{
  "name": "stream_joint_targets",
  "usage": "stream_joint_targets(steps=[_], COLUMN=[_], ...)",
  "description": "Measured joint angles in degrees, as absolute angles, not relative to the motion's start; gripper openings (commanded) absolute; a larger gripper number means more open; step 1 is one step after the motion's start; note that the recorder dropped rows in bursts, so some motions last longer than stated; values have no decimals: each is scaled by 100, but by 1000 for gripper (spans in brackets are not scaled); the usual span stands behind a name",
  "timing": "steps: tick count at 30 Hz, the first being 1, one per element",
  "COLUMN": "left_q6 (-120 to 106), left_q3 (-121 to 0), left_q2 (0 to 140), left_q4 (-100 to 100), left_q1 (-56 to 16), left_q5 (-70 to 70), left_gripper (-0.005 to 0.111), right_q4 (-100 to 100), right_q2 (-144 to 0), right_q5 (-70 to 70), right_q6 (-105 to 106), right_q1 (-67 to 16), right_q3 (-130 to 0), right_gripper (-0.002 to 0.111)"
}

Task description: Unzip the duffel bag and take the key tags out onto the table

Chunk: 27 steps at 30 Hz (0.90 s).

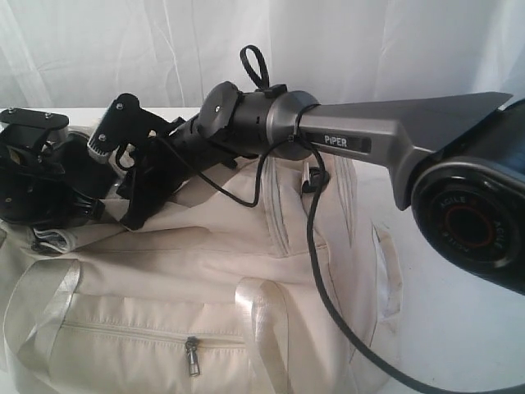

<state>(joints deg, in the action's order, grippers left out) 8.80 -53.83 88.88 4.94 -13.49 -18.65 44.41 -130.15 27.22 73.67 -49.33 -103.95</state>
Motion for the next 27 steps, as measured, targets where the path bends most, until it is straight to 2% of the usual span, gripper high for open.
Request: stream_joint_targets(steps=[7,14,27], left_q6=[880,880,869], left_q3=[-5383,-5383,-5383], left_q2=[8888,8888,8888], left_q4=[494,494,483], left_q1=[-1349,-1349,-1349], left_q5=[-1869,-1869,-1869], left_gripper=[0,0,0], right_q4=[4451,4451,4439], right_q2=[-12980,-13031,-13264], right_q5=[2786,2787,2679], right_q6=[7413,7413,7413], right_q1=[-4933,-4933,-4933], right_q3=[-10395,-10395,-10431], right_gripper=[26,19,17])
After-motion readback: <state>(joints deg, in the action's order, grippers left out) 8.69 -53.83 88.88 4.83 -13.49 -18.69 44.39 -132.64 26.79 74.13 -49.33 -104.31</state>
